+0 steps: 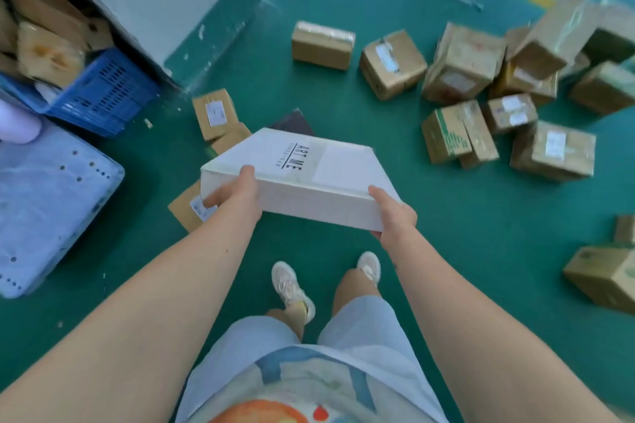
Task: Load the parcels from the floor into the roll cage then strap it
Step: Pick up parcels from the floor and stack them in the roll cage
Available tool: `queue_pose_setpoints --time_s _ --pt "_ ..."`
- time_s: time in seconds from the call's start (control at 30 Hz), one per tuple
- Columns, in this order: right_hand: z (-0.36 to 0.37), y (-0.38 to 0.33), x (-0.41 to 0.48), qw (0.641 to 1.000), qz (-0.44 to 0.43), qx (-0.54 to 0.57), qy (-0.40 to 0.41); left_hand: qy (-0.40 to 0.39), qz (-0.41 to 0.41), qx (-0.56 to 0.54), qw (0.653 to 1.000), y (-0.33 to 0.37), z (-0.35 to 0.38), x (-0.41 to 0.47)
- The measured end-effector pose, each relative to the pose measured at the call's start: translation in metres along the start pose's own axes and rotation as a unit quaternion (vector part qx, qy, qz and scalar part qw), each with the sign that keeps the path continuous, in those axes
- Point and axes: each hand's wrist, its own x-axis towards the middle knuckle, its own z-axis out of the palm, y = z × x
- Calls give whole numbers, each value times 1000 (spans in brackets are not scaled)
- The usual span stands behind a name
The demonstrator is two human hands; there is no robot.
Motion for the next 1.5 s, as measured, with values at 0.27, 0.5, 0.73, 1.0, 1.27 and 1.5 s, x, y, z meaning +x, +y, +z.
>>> queue_pose_setpoints --time_s 0.27,0.5,0.73,1.0,1.27,1.5 --pt "18 -101 -22 984 -99 -96 -110 30 -22 -132 991 43 -12 -65" --pt "31 -171 -40 918 -178 -273 -226 120 -57 -297 946 14 -37 -127" --pt "32 -143 -85 826 -211 -401 -336 189 -110 -465 858 -76 -101 -177" --pt "-21 -44 -132 702 -209 -525 -433 228 -146 -527 806 -249 -161 -204" --pt "-153 37 -146 585 -192 -623 -482 346 -214 -637 655 -439 -166 -312" --pt "-275 75 -157 495 -165 -665 -534 419 -211 -624 625 -527 -152 -457"
